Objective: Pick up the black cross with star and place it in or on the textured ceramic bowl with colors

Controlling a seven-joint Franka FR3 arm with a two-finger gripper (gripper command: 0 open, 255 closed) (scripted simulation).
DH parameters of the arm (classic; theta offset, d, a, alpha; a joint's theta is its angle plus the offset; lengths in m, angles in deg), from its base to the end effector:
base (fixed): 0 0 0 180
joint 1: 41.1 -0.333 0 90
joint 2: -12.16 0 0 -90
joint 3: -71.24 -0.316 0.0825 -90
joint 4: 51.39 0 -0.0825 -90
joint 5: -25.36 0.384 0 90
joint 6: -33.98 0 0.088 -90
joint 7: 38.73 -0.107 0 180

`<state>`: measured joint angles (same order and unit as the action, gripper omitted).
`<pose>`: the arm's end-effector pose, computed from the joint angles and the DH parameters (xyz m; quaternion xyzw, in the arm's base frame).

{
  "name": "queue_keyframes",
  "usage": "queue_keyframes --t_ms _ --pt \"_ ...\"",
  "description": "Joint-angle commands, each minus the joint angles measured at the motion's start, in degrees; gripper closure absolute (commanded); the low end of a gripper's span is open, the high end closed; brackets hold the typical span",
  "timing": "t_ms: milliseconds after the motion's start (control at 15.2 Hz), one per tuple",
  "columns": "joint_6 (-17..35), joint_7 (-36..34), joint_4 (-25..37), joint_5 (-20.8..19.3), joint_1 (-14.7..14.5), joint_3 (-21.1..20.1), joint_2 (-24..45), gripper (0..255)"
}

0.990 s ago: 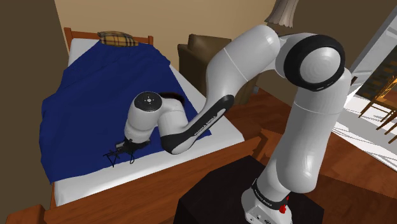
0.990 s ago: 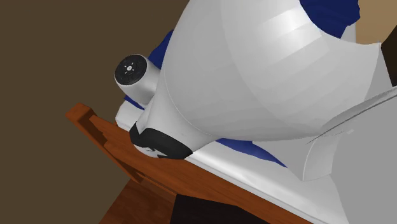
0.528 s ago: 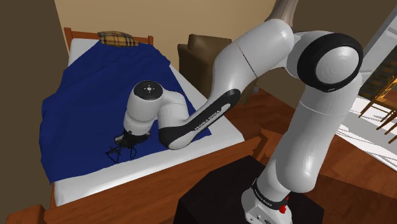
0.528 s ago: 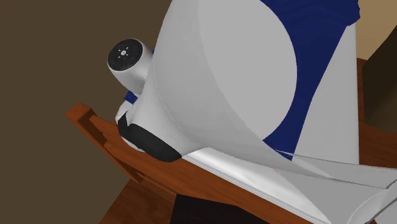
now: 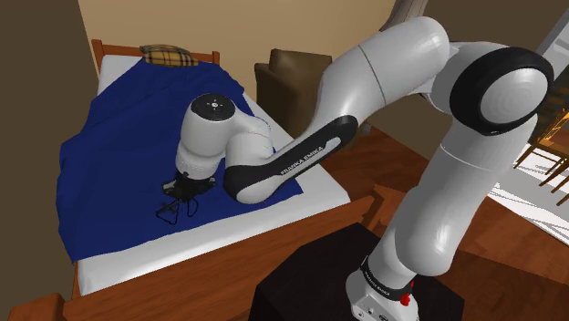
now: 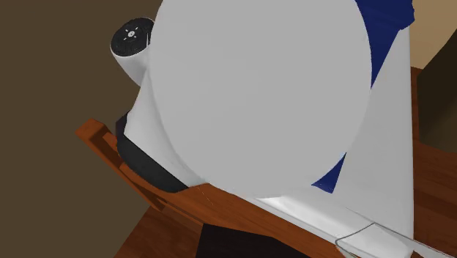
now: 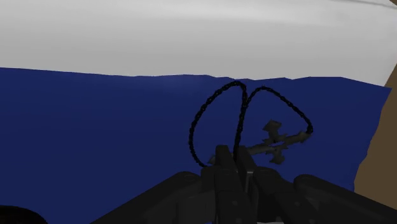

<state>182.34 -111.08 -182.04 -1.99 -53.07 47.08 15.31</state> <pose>0.4352 0.3273 0.3576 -0.9739 0.1271 -0.1866 0.0227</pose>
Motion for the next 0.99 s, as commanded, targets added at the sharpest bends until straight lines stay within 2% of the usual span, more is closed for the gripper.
queue_keyframes --t_ms 0,924 --pt "-1.1 1.5 0.4 1.7 0.1 -0.2 -1.0 255" --pt "-10.1 9.3 4.7 10.4 -0.3 -0.3 -7.4 255"
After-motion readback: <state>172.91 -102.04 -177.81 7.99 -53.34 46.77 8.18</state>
